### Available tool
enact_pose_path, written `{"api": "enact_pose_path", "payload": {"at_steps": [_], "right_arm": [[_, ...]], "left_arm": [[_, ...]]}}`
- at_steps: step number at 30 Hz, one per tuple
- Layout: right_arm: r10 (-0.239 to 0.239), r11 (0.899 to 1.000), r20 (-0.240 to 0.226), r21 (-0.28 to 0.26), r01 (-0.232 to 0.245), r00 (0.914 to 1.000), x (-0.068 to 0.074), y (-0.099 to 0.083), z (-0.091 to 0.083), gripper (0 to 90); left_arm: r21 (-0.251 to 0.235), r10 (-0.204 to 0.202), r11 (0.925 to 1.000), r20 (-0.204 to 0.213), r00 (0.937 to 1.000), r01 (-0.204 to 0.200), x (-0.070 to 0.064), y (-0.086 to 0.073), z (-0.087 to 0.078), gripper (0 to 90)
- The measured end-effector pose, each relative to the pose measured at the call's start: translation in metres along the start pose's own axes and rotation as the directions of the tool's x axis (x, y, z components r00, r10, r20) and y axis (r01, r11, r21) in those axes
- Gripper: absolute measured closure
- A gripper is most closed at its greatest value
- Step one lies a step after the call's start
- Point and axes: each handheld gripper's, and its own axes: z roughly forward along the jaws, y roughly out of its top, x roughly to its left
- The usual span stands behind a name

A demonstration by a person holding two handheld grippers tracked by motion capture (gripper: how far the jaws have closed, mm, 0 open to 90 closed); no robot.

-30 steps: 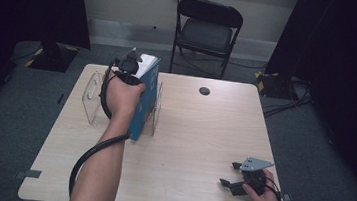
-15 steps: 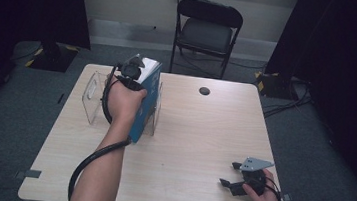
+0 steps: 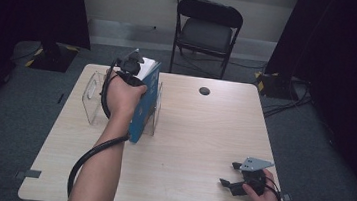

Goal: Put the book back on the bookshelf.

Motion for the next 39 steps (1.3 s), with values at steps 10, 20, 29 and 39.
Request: {"api": "enact_pose_path", "payload": {"at_steps": [10, 20, 29, 39], "right_arm": [[0.001, 1.0, 0.002, -0.001, -0.001, 1.0, 0.0, 0.0, 0.0, 17.7], [-0.001, 1.0, 0.0, -0.001, 0.001, 1.0, 0.0, 0.0, 0.0, 17.6], [0.0, 1.0, 0.0, -0.001, 0.0, 1.0, 0.0, 0.0, 0.0, 17.6], [0.001, 1.0, 0.001, -0.001, -0.001, 1.0, 0.0, 0.0, 0.0, 17.6]], "left_arm": [[0.033, 0.022, 0.9992, 0.005, 0.9997, -0.023, -0.004, 0.003, 0.015, 58.7], [0.017, -0.035, 0.9993, 0.003, 0.9994, 0.034, -0.005, 0.002, 0.013, 61.8], [-0.023, -0.079, 0.9966, -0.01, 0.9968, 0.079, -0.005, 0.005, 0.012, 61.8], [-0.031, -0.069, 0.9972, -0.035, 0.997, 0.068, -0.007, 0.004, 0.016, 61.3]]}}
